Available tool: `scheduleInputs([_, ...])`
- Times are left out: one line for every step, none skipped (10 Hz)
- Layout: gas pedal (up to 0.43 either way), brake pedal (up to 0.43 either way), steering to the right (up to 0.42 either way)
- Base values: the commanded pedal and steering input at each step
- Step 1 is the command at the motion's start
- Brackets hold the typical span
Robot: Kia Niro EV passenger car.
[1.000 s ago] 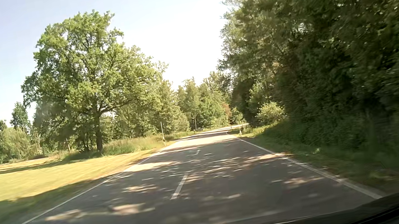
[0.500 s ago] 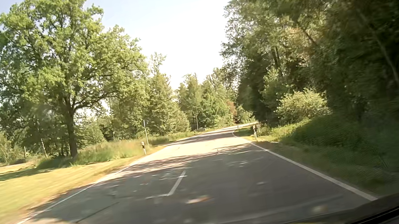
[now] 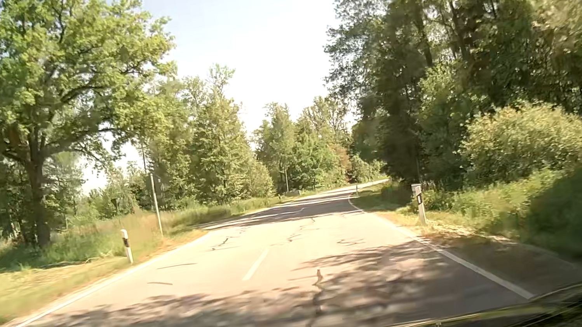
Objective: Follow the waypoints while adhering to traffic rules and regulations
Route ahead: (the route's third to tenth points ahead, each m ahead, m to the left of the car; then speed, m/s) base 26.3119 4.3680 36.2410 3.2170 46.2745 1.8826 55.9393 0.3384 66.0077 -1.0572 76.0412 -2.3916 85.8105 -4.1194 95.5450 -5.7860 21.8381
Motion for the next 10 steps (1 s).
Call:
scheduleInputs([0.169,0.0,-0.001])
scheduleInputs([0.15,0.0,0.0])
scheduleInputs([0.15,0.0,0.0])
scheduleInputs([0.15,0.0,0.002])
scheduleInputs([0.138,0.0,0.002])
scheduleInputs([0.138,0.0,0.002])
scheduleInputs([0.13,0.0,0.002])
scheduleInputs([0.13,0.0,0.002])
scheduleInputs([0.13,0.0,0.002])
scheduleInputs([0.138,0.0,0.005])
